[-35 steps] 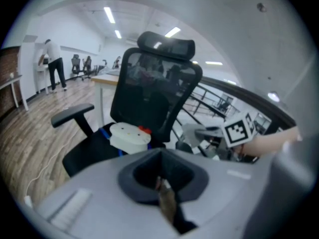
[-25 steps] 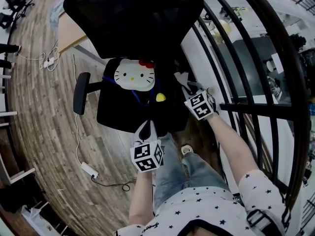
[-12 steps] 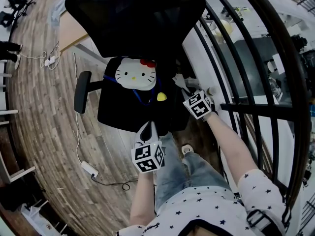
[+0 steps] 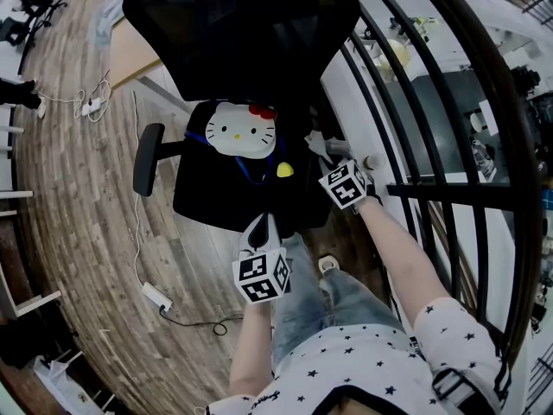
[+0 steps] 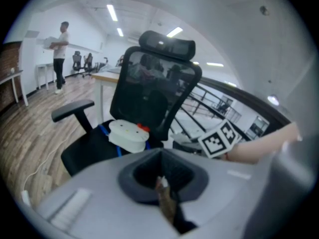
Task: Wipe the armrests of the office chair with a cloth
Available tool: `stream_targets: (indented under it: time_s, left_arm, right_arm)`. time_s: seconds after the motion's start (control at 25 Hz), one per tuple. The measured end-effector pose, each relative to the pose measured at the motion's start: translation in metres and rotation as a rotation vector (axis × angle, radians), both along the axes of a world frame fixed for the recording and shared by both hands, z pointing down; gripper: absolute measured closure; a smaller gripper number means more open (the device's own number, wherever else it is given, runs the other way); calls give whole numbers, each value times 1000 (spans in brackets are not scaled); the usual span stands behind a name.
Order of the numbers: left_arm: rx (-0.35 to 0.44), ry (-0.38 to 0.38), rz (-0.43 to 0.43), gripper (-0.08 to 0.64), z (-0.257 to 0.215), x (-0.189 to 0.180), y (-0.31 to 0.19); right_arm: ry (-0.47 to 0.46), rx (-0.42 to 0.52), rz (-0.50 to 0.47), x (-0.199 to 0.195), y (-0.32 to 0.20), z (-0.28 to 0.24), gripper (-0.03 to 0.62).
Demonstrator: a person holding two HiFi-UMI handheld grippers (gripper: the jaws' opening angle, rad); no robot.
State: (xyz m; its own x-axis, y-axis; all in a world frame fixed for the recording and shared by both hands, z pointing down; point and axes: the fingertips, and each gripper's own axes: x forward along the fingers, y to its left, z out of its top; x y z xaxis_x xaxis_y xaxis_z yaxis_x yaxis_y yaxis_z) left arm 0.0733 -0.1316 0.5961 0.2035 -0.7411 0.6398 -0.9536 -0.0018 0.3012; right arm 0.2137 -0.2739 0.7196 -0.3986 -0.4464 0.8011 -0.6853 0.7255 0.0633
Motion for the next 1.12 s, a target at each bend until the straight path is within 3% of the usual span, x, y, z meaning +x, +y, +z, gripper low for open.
stream_targets:
  time_s: [1.12]
  left_arm:
    - [17,17,-40,557,-14,10,36]
  right_arm:
    - [8,-49,-93,-9,81,-2,566]
